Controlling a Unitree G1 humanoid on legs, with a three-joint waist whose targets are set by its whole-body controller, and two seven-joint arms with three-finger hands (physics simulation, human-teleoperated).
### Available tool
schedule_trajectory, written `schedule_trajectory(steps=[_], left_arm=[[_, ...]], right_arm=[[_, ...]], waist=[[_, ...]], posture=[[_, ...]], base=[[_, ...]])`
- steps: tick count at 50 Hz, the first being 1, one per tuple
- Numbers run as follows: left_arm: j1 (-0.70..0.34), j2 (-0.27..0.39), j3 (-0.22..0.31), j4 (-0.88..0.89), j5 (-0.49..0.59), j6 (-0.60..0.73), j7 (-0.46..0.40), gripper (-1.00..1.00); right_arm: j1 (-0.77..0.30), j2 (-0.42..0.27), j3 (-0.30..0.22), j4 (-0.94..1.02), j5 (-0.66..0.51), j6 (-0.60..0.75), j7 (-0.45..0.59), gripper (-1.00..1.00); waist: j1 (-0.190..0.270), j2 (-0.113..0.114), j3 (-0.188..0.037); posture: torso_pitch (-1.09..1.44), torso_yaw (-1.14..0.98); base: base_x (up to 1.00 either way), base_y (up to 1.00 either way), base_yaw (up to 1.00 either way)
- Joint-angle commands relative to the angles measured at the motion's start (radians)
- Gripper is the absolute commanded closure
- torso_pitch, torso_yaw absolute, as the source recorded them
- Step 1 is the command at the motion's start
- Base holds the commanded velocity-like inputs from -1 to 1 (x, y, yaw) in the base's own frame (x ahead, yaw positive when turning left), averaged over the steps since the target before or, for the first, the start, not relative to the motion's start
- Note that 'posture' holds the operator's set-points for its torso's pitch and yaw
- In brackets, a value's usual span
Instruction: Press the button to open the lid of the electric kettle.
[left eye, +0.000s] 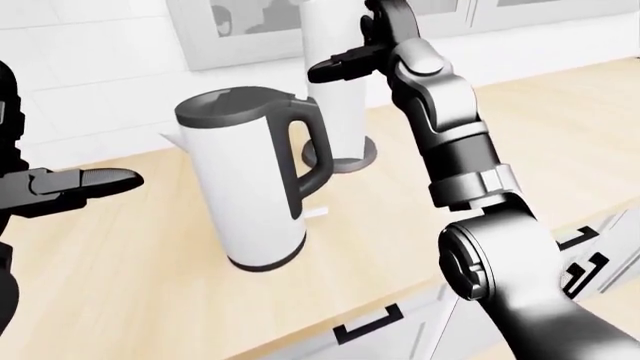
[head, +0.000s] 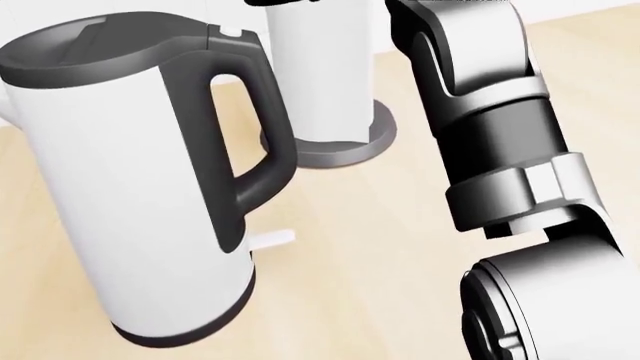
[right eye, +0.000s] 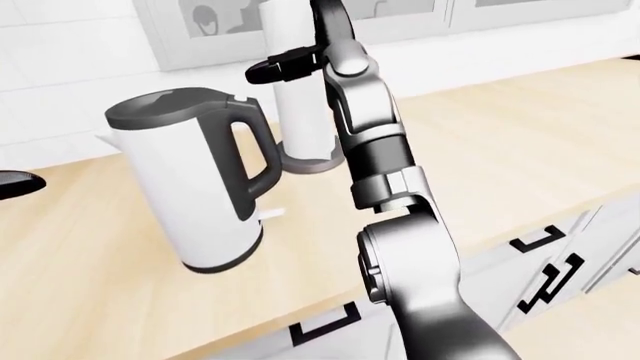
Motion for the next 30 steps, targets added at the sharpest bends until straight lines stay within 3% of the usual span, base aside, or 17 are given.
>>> schedule_trajectory(steps=[1, 30], left_arm=[[-0.019, 0.017, 0.012, -0.011, 0.003, -0.024, 0.002, -1.0], [-0.021, 0.029, 0.02, -0.011, -0.015, -0.02, 0.011, -1.0]], right_arm=[[-0.042, -0.004, -0.003, -0.034, 0.0, -0.027, -0.003, -1.0], [-0.005, 0.028, 0.016, -0.112, -0.024, 0.013, 0.008, -1.0]], waist=[[0.0, 0.005, -0.013], [-0.001, 0.007, -0.011]], posture=[[-0.32, 0.0], [-0.32, 0.0]], base=[[0.0, 0.0, 0.0], [0.0, 0.0, 0.0]])
